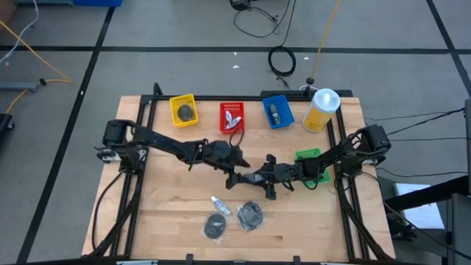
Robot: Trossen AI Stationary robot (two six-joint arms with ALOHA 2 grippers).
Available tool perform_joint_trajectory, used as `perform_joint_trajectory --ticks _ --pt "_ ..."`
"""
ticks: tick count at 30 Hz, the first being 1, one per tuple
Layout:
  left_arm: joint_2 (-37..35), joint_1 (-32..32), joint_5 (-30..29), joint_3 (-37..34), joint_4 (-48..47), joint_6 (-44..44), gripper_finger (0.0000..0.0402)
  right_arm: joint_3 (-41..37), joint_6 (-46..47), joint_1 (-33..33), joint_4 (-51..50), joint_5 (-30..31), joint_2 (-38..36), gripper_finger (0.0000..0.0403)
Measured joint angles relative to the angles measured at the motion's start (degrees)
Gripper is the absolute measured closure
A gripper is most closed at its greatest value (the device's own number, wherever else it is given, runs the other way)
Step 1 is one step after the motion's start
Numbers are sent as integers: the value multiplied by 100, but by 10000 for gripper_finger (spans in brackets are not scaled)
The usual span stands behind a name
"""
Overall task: Pick & Place Travel size toiletries
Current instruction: Put the gray deodorant into the blue bin
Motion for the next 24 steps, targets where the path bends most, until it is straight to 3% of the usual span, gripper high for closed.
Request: perform_joint_trajectory --ticks 4,8,11,14,19,24 --pt "-649 -51 -743 0 -849 430 37 -117 429 0 -92 416 -11 206" --pt "-1235 -367 -2304 -9 -2019 761 37 -129 745 -50 -252 584 -219 206" --pt "-1373 -651 -3384 -224 -2221 738 44 -126 875 -200 -583 774 -661 206" --pt "-1358 -807 -3854 -601 -1868 437 54 -123 884 -505 -1032 1034 -1286 206" --pt "-1271 -889 -3928 -1362 -803 -263 66 174 888 -1348 -2322 1178 -2371 206" --pt "-1273 -949 -4448 -1880 130 -536 62 785 869 -2590 -3547 1161 -2659 206"
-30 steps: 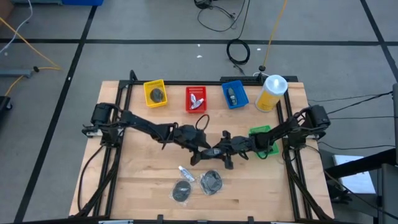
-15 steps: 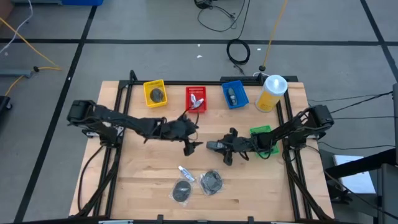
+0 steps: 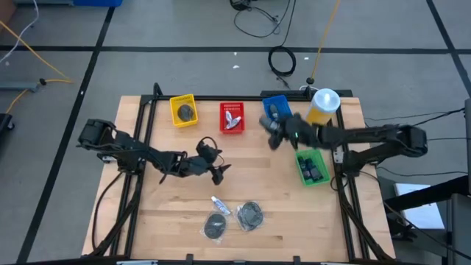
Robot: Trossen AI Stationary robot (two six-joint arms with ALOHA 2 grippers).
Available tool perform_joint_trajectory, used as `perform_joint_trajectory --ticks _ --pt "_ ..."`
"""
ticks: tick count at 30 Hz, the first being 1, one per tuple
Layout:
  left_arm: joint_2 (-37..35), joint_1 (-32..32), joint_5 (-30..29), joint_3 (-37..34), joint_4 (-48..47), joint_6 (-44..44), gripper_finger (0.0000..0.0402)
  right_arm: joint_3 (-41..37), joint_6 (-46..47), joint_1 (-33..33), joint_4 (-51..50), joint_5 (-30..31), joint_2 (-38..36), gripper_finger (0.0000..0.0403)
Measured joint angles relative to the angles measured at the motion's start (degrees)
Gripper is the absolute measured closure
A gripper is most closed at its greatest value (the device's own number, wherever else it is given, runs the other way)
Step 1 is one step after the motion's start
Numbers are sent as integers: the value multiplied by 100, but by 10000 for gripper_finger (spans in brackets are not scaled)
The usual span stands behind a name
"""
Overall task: Pick & Place Travel size toiletries
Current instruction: Put the gray deodorant into the blue bin
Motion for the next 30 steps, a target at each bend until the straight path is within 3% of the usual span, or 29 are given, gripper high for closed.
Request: perform_joint_trajectory --ticks 6,11,24,30 --pt "1 -29 -267 -67 216 -49 65 329 88 -1258 -657 -7 418 206" --pt "-1 -28 -323 -69 338 -55 76 334 296 -1755 -504 -18 883 206" --pt "-1 -42 -329 -69 360 51 81 334 761 -2000 159 281 1950 205" --pt "-1 -101 -325 -69 381 45 88 334 850 -2000 136 282 2031 164"
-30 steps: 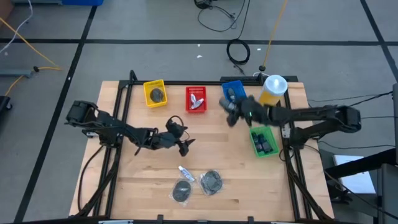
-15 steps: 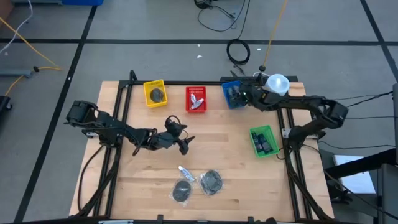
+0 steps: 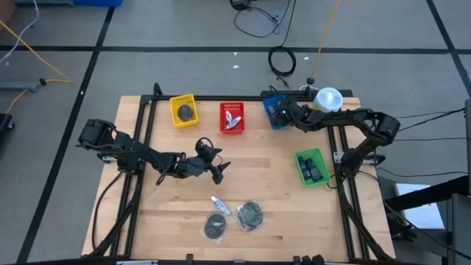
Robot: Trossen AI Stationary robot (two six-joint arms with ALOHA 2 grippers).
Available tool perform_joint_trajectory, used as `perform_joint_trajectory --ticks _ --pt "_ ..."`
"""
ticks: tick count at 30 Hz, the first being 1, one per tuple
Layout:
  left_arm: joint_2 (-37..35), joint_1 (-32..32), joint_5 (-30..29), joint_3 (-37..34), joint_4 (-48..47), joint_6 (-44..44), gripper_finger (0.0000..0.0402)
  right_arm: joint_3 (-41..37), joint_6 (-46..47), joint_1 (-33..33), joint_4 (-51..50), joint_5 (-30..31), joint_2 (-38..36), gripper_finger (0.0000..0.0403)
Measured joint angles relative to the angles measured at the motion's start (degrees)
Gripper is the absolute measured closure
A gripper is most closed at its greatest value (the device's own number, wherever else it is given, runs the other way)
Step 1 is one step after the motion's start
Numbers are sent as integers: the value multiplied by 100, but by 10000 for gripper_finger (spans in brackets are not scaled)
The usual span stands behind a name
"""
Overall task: Pick & Place Travel size toiletries
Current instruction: Put the gray deodorant into the blue bin, then put the black hairbrush into the yellow bin
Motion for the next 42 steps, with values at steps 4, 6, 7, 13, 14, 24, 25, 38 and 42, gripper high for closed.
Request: perform_joint_trajectory --ticks 4,6,7,13,14,24,25,38,42 --pt "0 -39 9 0 -7 -39 91 0 17 3 14 -9 -4 155" --pt "0 -41 81 0 -16 -75 88 0 -47 4 68 -3 -41 153" --pt "0 -39 136 0 -23 -110 86 0 -95 15 118 -2 -73 153" --pt "0 -11 464 0 -166 -361 79 -3 -480 566 558 10 -536 152" --pt "0 -11 462 0 -158 -349 81 -4 -595 748 600 12 -634 153" --pt "-127 -467 466 45 -42 289 122 -4 -1810 3468 719 -16 -894 169" --pt "-173 -579 464 66 -52 391 126 -2 -1889 3750 752 -26 -831 169" --pt "2 -1690 481 334 -108 -304 155 -572 -1312 5296 2678 -2308 572 170" --pt "258 -1689 490 337 115 -659 152 -564 -1310 5287 3651 -2685 1297 170"
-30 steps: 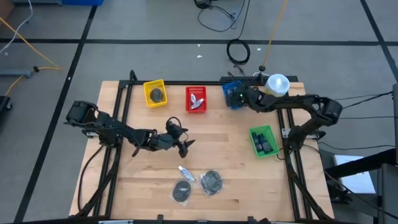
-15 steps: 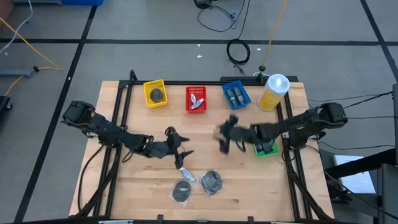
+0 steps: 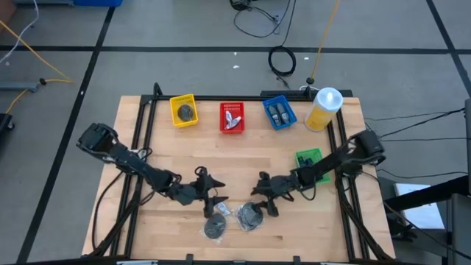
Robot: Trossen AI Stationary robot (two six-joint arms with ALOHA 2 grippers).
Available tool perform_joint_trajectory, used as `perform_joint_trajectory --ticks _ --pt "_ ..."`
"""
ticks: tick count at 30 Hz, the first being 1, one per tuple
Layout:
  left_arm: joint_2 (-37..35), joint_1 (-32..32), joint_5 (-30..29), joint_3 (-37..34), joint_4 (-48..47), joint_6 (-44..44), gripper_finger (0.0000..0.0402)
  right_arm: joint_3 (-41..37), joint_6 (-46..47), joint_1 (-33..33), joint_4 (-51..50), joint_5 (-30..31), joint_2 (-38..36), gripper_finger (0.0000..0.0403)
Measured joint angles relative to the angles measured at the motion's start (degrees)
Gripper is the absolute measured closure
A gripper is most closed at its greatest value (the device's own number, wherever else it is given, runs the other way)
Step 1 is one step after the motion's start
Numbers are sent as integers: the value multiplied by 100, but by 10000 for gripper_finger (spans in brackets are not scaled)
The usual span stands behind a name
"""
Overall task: Pick & Place Travel size toiletries
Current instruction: Put the black hairbrush into the yellow bin
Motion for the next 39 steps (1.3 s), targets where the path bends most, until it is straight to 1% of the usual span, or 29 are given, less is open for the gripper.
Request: perform_joint_trajectory --ticks 3,6,8,11,16,18,22,25,27,28,30,31,34,36,39 --pt "222 2 115 0 392 47 153 1 -87 0 484 -41 346 174" --pt "382 0 218 -3 667 154 158 7 -88 14 553 -40 467 196" --pt "477 10 357 -2 769 214 162 9 -107 43 558 -36 487 225" --pt "591 60 482 -2 834 246 169 9 -232 48 541 -40 484 282" --pt "667 252 732 -2 842 355 183 7 -808 48 404 -10 342 379" --pt "667 364 705 -2 898 454 193 0 -1007 50 260 156 189 396" --pt "667 676 719 -4 1202 462 216 0 -1216 92 -170 1100 -337 393" --pt "667 947 735 -4 1454 327 229 0 -1542 230 -379 2060 -663 401" --pt "667 1157 916 -4 1552 279 232 0 -1802 322 -270 2650 -798 400" --pt "667 1274 1093 -4 1592 283 231 0 -1905 351 -220 2827 -834 400" --pt "667 1505 1497 -4 1577 253 221 2 -1952 357 -307 2879 -873 401" --pt "678 1604 1689 -4 1561 169 212 2 -1810 329 -420 2841 -874 402" --pt "765 1797 2031 -4 1574 13 179 2 -1042 187 -789 2790 -891 395" --pt "842 1818 2067 -4 1574 -80 157 2 -645 96 -1195 2500 -993 375" --pt "989 1777 2074 -4 1561 -86 134 2 -24 -14 -1590 2080 -1004 323"
